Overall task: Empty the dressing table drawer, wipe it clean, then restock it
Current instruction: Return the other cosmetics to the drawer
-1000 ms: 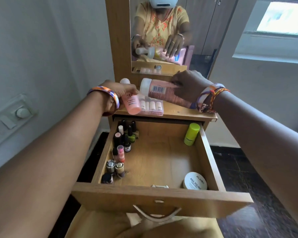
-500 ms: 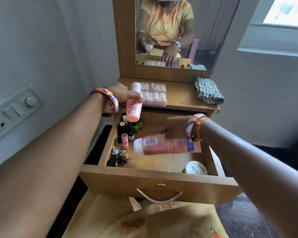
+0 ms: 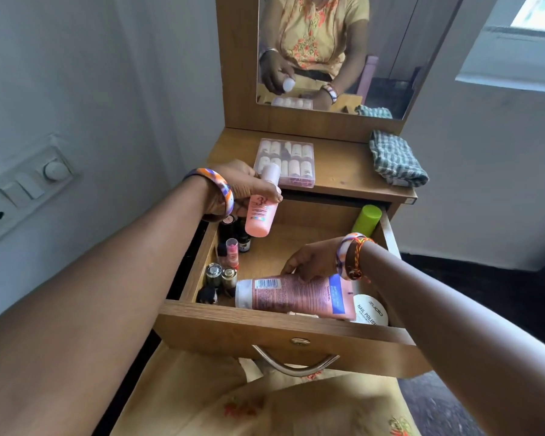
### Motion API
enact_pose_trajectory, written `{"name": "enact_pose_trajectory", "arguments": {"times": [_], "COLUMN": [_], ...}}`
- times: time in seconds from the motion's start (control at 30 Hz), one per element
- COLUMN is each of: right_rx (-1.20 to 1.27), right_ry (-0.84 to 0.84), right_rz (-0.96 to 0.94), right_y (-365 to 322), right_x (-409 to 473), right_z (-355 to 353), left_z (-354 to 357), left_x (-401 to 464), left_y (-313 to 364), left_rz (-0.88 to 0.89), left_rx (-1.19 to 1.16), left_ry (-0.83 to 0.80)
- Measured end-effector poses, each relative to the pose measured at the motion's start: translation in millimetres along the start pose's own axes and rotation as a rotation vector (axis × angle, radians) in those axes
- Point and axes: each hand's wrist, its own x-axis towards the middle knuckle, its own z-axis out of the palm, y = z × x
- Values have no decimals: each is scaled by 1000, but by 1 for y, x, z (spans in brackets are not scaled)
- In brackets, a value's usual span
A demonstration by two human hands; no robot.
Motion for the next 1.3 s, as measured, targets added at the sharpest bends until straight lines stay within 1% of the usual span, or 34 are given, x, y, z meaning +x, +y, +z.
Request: {"name": "enact_pose_trajectory", "arguments": {"times": [0.23, 0.5, 0.63, 0.73, 0.8, 0.87, 0.9, 1.0, 1.07, 1.17, 1.23, 1.3], "right_rx": [90, 91, 175, 312, 310, 331, 383, 507, 454, 294, 177, 114], "right_ry": [-74, -77, 23, 118, 214, 312, 347, 403, 446, 509, 532, 547], "right_rz": [-34, -58, -57, -36, -23, -16, -2, 81, 130, 158, 160, 163], "right_y": [7, 8, 19, 32, 42, 52, 56, 66, 76, 87, 90, 93], "right_x": [4, 6, -1, -12, -24, -35, -41, -53, -57, -64, -69, -72], "right_z": [7, 5, 1, -7, -13, -20, -22, -27, -26, -23, -22, -23], "left_z": [7, 14, 26, 46, 62, 81, 91, 122, 140, 159, 170, 181], "left_x": [5, 10, 12, 15, 20, 26, 29, 41, 51, 62, 71, 76], "left_y": [0, -4, -12, -20, -25, -27, -28, -29, -29, -28, -29, -29], "left_rz": [-11, -33, -4, 47, 62, 51, 41, -34, -107, -181, -199, -211], "left_rx": [19, 93, 210, 213, 205, 154, 115, 0, -58, -106, -71, -9], "left_ry": [-61, -108, -121, -127, -129, -143, -152, -167, -147, -141, -149, -135]}}
